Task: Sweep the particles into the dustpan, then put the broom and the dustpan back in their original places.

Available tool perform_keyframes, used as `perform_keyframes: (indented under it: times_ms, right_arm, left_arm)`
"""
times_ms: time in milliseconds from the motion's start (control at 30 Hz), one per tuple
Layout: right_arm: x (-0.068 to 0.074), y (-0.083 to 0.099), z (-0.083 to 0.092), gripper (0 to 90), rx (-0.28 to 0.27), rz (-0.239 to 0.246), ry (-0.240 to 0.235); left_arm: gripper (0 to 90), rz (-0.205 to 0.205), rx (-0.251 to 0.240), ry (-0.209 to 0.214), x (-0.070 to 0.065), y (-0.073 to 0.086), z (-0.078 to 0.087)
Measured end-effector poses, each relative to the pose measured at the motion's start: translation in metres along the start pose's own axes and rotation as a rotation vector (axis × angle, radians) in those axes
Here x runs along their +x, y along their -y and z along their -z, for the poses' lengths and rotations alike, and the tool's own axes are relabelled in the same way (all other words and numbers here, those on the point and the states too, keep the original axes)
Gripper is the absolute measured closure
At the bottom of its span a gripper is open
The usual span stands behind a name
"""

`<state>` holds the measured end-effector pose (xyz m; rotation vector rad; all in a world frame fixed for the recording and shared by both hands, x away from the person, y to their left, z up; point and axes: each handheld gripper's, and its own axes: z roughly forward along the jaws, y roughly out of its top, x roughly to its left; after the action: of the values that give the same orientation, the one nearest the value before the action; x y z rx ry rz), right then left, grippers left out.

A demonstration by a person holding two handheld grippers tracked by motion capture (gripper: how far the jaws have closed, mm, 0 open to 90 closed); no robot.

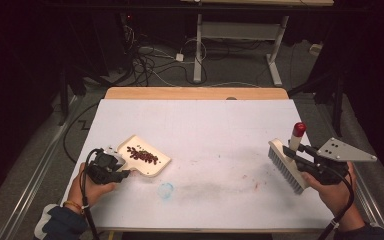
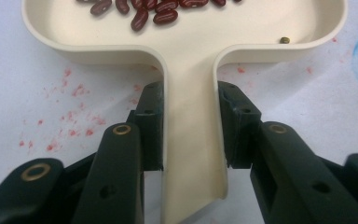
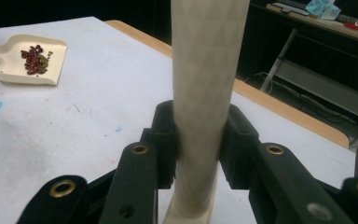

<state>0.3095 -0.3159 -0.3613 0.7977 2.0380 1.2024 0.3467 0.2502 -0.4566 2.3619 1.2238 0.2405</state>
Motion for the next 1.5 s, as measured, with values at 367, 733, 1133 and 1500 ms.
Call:
perform_keyframes:
  times_ms: [367,733,1133,1500]
  right_arm:
    - [0.000,0.001,-0.003,70.7,0.027,0.016,0.014]
    - [0.003,-0.002,0.001,70.7,0.026,0.025,0.021]
    - [0.004,-0.003,-0.019,70.7,0.086,-0.044,0.044]
    - [0.006,-0.007,-0.059,70.6,0.149,-0.128,0.085]
  left_arm:
    - [63.3,0.013,0.007,-0.014,-0.004,0.000,-0.004]
    - [63.3,0.094,0.004,-0.062,-0.004,-0.001,-0.004]
    - [52.2,0.148,-0.025,-0.023,-0.037,-0.002,-0.016]
    - [29.1,-0.032,-0.280,-0.102,-0.057,0.004,0.014]
